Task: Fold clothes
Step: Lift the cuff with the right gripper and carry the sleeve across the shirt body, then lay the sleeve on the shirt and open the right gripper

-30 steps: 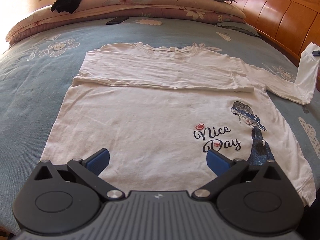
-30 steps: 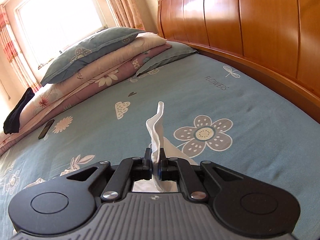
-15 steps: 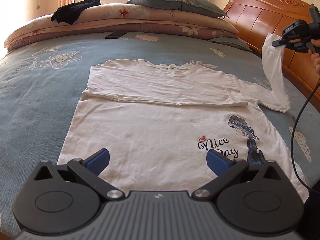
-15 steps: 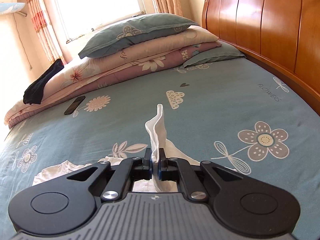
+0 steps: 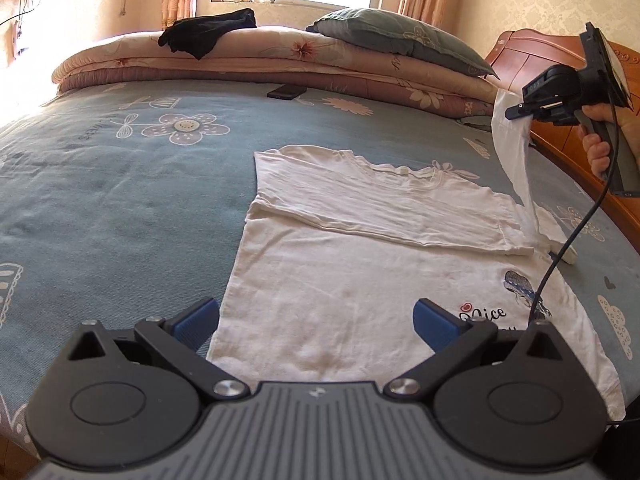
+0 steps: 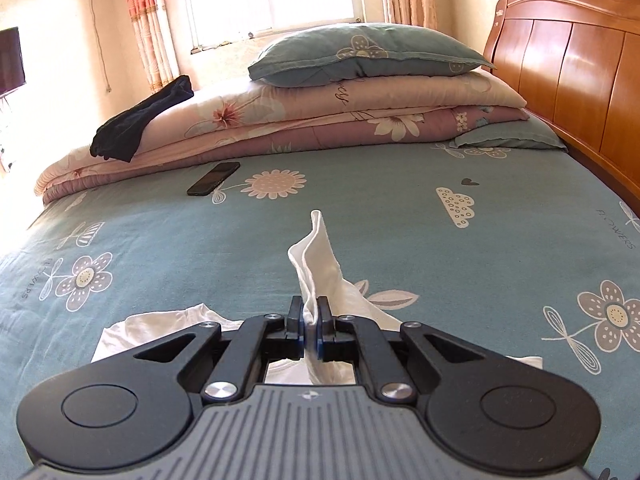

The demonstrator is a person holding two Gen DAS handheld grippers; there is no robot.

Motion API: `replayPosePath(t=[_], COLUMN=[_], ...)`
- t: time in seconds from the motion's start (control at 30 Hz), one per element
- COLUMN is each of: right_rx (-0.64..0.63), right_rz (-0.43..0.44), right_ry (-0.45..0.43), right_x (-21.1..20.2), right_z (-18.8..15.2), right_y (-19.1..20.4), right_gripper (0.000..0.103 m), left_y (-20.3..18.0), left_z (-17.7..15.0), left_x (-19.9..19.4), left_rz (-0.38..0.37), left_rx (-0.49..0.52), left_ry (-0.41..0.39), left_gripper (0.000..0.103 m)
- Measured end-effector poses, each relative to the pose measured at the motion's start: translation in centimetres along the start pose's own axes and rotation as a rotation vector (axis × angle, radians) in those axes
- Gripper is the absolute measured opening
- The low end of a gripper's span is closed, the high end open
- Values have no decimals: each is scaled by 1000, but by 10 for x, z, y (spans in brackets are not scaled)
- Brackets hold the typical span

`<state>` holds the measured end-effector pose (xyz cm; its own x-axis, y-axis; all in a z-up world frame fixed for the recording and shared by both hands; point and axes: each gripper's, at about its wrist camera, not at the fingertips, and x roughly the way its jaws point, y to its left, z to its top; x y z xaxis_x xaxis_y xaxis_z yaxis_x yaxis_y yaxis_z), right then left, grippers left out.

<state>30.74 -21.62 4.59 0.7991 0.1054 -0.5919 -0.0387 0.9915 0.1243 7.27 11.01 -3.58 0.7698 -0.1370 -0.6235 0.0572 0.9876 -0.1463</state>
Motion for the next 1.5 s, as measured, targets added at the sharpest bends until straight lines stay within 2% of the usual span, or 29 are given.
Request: replayPosePath(t=[0.27, 0.47, 1.03, 1.27, 1.5], right_rx=[-94, -172, -258, -314, -426], right_rz=[27, 42, 119, 149, 148], right_ry=[-7, -2, 39, 59, 100], right_x=[24, 31, 47, 47, 50], right_z=[-20, -35, -71, -89, -119], right_y=[78, 121, 190, 206, 213], right_gripper=[6, 6, 6, 6, 6], left_y=[30, 41, 59, 60, 57], left_z=[6, 7, 2, 1, 0], left_x=[-22, -29, -40, -41, -38], left_rz=[67, 77, 94, 99, 90], left_rx=[-28, -53, -91, -94, -90], left_ry=[-25, -39, -45, -39, -36], left_gripper=[103, 103, 103, 103, 103])
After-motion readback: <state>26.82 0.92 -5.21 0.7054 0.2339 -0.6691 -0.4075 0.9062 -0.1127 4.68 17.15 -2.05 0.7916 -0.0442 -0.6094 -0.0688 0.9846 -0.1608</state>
